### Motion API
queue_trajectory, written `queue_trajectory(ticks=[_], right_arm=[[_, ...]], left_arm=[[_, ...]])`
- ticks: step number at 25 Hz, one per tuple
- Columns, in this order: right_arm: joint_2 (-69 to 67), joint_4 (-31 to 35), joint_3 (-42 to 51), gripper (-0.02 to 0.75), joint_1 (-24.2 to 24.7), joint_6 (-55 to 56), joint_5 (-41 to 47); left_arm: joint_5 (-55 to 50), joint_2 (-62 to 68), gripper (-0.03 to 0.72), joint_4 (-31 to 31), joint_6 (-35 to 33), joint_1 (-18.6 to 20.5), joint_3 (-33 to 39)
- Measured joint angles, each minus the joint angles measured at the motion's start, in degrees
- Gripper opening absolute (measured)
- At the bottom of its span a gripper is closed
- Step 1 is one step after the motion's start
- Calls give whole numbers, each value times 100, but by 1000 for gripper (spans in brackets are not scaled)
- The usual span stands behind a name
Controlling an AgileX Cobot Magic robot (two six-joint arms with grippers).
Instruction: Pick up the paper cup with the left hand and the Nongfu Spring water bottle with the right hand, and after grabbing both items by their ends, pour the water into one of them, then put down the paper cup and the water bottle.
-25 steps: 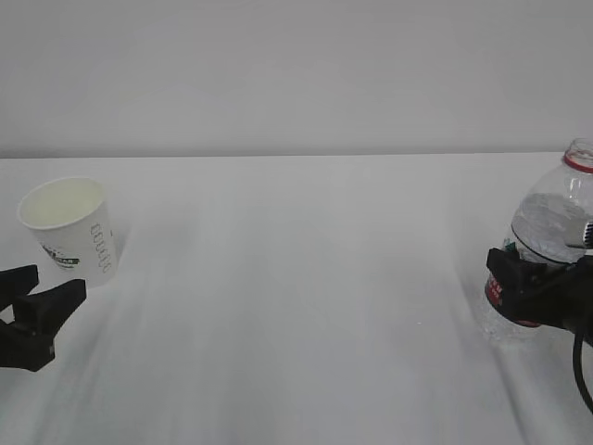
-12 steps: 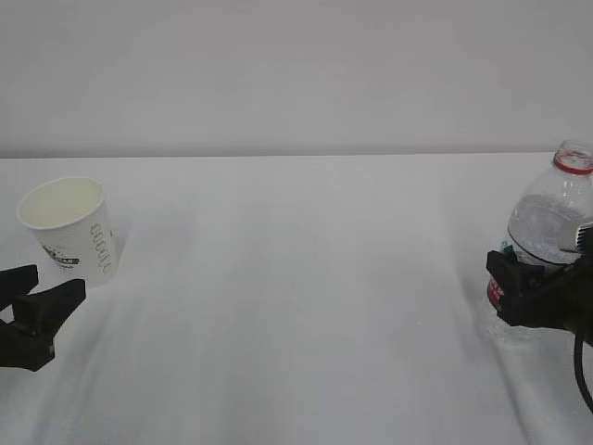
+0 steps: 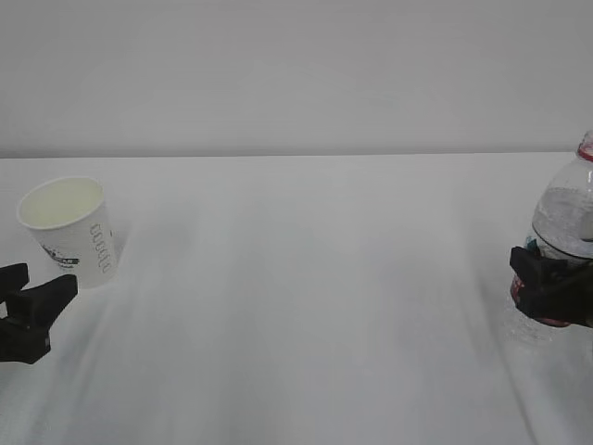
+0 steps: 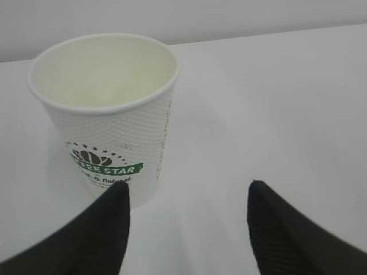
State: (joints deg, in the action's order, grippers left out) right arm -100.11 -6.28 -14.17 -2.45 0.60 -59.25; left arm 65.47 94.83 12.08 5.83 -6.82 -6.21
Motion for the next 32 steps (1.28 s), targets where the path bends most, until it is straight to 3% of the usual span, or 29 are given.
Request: queue_trajectory(ticks=[12,20,32], right_arm=[[909,43,22,440,0,-60,840],[1527,92,36,440,0,-103,1510],[1901,110,-5,440,0,-126,1779]], left_arm=[[0,0,466,-37,0,0,0],[0,0,450,-410,0,0,0],[0,0,412,-423,0,0,0]])
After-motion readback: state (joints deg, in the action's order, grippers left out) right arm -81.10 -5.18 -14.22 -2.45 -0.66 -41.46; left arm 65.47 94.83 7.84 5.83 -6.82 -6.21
